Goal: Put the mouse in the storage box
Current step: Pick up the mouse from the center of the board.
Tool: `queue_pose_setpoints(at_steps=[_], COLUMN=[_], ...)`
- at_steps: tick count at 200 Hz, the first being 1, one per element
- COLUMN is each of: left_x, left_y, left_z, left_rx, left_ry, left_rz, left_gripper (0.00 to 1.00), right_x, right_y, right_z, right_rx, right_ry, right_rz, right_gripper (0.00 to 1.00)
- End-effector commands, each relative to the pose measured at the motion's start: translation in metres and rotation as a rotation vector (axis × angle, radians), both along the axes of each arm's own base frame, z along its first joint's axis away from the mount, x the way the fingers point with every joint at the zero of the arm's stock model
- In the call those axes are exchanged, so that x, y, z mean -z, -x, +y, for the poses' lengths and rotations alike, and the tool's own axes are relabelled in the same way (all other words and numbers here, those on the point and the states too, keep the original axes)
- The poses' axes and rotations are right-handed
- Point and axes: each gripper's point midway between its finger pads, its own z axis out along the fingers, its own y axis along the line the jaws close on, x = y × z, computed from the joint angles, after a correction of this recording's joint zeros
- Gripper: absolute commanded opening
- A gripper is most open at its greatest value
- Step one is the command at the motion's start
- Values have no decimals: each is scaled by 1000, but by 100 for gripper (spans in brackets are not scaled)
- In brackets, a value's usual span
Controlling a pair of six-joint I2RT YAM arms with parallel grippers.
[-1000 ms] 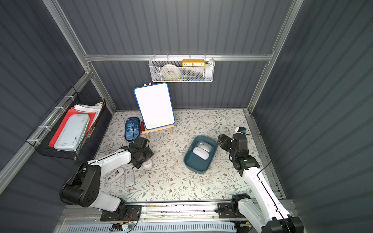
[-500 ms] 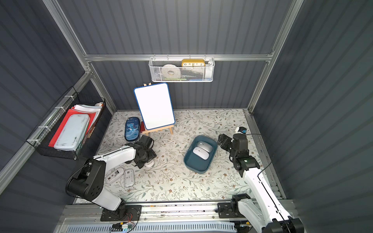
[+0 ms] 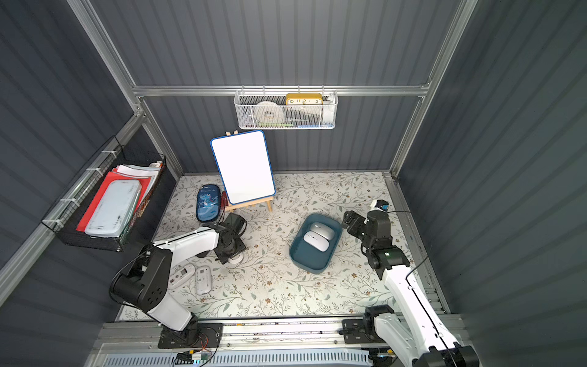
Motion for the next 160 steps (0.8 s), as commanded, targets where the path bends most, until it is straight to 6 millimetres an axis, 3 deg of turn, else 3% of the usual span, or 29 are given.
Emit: queue_pose_setpoints(at_steps=[1, 20, 51, 69, 98, 124, 160], left_x=[-3, -48, -164, -227, -306, -350, -364], left_y=[11, -18, -64, -78, -88, -91, -77], left_z=[-18, -35, -66, -79, -96, -116, -141], left_rx=[34, 102, 297, 427, 611, 820, 1145], left_ry=[91, 147, 224, 227, 202, 130, -6], left_rz=[41, -116, -497, -715, -1018, -1225, -1414], left_gripper=[50, 45, 31, 30, 32, 32, 34], right_x=[1, 2, -1, -6, -31, -60, -99], right_y=[1, 1, 1, 3, 3, 5, 11], right_z=[1, 2, 17, 33, 64, 96, 137], right_rx=[-6, -10, -63, -135, -262, -395, -564], right_ry=[-13, -18, -92, -156, -248, -299, -301], right_rz=[-8, -4, -1, 6, -26, -61, -137], right_gripper=[93, 93, 91, 84, 83, 80, 80])
